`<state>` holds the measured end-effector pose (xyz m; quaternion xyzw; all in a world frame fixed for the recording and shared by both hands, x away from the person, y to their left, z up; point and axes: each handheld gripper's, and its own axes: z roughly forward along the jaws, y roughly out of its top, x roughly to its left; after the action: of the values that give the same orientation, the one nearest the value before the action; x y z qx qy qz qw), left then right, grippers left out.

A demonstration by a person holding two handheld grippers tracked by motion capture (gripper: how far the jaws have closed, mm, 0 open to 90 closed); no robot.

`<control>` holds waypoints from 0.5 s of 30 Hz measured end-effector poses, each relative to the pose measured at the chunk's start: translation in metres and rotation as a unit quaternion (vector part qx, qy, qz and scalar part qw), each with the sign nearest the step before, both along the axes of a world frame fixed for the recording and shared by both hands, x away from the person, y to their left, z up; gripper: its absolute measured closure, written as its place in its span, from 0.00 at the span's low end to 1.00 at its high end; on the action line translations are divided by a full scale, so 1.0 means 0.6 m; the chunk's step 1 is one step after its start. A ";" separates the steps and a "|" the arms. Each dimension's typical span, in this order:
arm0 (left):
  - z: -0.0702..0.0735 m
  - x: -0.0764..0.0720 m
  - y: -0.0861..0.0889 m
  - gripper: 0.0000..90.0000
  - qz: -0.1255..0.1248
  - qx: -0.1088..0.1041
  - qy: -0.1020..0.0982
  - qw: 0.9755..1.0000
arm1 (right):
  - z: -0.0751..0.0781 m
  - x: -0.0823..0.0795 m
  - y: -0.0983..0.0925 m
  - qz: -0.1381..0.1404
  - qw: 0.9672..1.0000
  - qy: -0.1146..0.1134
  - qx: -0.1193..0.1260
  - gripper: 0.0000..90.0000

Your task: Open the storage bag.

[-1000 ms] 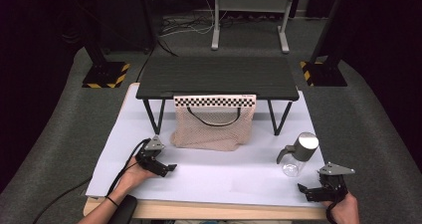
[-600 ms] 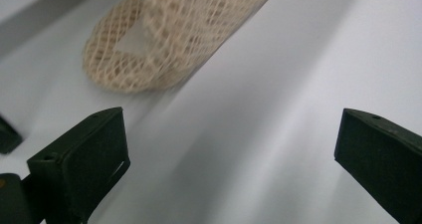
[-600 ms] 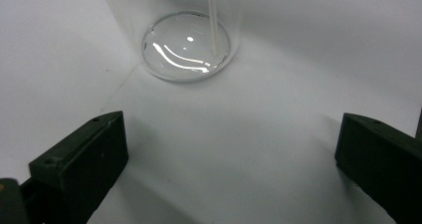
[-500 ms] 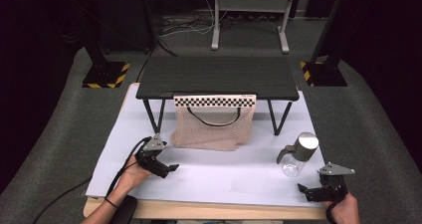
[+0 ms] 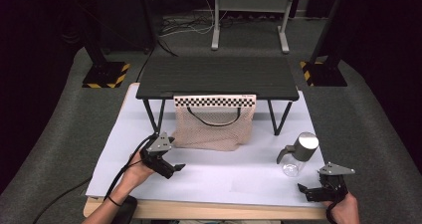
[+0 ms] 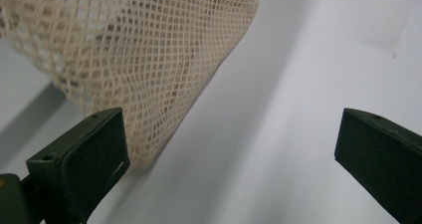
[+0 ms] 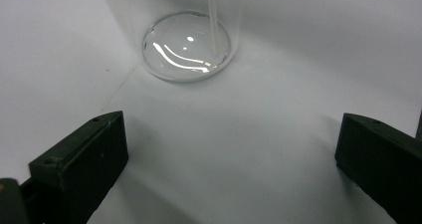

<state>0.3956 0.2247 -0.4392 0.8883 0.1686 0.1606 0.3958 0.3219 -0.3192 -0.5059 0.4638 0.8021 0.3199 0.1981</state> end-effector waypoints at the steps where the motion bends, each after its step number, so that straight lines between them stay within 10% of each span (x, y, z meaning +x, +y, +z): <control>1: 0.003 0.000 -0.003 0.00 -0.002 0.000 -0.001 1.000 | 0.000 0.000 0.000 0.000 1.000 0.000 0.000 0.00; 15: 0.037 0.006 -0.030 0.00 -0.025 -0.004 -0.023 0.999 | 0.000 0.000 0.000 0.000 1.000 -0.001 0.000 0.00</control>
<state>0.3993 0.2066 -0.4170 0.8867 0.1375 0.1704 0.4072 0.3217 -0.3194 -0.5061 0.4634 0.8020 0.3206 0.1982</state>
